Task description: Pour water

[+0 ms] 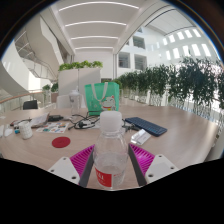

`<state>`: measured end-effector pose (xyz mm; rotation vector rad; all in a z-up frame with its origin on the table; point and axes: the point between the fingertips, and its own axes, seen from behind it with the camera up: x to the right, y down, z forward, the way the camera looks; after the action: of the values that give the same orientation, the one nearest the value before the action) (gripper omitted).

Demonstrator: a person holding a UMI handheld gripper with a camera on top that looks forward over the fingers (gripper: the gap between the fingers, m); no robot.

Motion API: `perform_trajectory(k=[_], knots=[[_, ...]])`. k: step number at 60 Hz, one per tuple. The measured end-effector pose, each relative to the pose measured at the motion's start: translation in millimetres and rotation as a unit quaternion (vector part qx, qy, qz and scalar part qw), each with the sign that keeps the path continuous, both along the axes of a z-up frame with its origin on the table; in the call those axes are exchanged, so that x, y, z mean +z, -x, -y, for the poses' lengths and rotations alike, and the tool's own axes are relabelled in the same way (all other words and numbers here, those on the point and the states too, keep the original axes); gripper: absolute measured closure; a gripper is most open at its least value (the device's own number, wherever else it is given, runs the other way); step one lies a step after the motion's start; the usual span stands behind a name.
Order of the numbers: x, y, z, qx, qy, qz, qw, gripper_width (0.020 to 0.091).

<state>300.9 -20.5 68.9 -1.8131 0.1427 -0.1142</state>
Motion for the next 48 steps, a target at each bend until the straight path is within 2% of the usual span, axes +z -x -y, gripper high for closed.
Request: perform_trajectory(k=[2,3,13,21,27,36,41,48], knots=[[-4.5,1.8,-4.6,0.006,0.003,0.0,1.0,0.0538],[-7.1,2.9,-4.4,0.007,0.006,-0.003,1.0,0.0578],[-7.6,-0.5,-3.9,-0.017,0.002,-0.008,1.0,0.0642],[-12.5,2.8,-8.4,-0.031,0.048,-0.028,0.998,0.0738],[6.1,14.7,-15.6,-0.035,0.06,-0.049,0.996,0.0737],[97.1,66.1,-57.5,-0.008,0.042,0.04,0.998,0.0739],[156.2,110.6,-90.6,0.013,0.034,0.131,0.991,0.0739],[178.3,189.9,-135.0,0.047,0.056,0.332,0.94,0.0742]])
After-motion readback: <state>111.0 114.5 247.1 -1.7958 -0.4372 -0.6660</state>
